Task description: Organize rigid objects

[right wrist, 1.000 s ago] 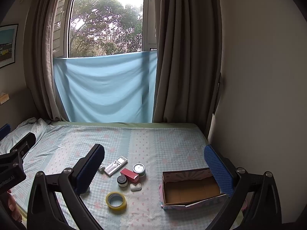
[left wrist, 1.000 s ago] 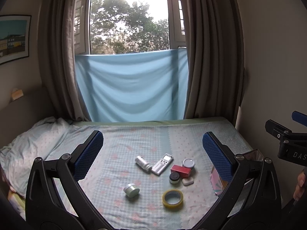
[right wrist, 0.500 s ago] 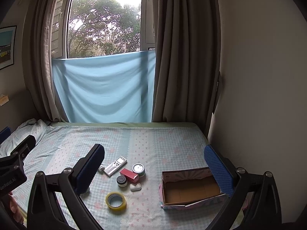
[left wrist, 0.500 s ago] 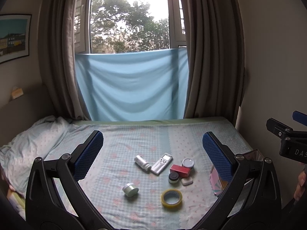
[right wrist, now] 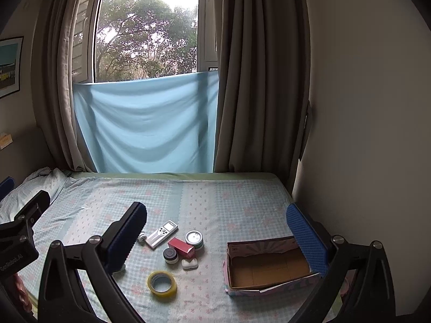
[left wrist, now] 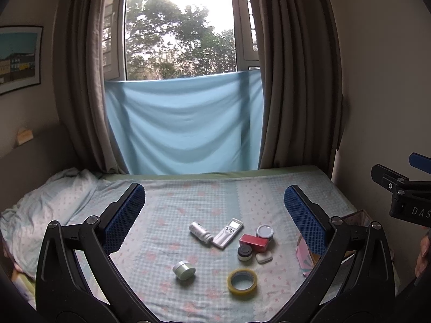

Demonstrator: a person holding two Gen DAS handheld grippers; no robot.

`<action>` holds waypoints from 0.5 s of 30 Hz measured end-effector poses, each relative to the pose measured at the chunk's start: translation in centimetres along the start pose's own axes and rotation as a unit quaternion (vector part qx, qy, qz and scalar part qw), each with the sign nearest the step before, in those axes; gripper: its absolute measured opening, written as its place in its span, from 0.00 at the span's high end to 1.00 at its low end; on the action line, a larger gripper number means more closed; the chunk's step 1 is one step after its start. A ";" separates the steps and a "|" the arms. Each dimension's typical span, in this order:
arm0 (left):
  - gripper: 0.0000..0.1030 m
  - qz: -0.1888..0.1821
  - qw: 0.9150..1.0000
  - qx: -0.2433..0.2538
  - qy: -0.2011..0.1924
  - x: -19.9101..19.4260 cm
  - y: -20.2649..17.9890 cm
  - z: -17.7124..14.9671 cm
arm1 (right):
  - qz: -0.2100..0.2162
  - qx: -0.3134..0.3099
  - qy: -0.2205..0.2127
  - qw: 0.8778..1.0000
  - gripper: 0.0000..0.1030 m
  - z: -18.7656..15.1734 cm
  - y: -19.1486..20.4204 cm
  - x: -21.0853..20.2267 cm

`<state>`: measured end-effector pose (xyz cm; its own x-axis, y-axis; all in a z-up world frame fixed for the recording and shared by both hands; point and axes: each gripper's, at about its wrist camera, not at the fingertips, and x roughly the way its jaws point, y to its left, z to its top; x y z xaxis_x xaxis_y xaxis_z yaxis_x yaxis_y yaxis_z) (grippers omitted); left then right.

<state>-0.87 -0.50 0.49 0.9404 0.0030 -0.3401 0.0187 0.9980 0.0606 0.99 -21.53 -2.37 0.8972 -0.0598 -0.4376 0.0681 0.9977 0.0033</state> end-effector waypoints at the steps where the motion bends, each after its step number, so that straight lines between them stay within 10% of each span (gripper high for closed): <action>1: 0.00 0.000 1.000 -0.001 0.001 0.1 0.0 0.0 | 0.000 0.000 0.000 1.000 0.00 0.0 0.0 0.1; 15: 0.00 0.039 0.994 -0.045 0.088 3.6 1.0 -1.7 | 0.034 -0.034 0.038 0.998 0.00 0.6 -0.4 4.0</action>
<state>1.93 0.60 -2.25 0.8639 0.0828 -0.4968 -0.0893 0.9959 0.0107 4.81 -22.17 -3.57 0.8630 0.0078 -0.5052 -0.0236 0.9994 -0.0248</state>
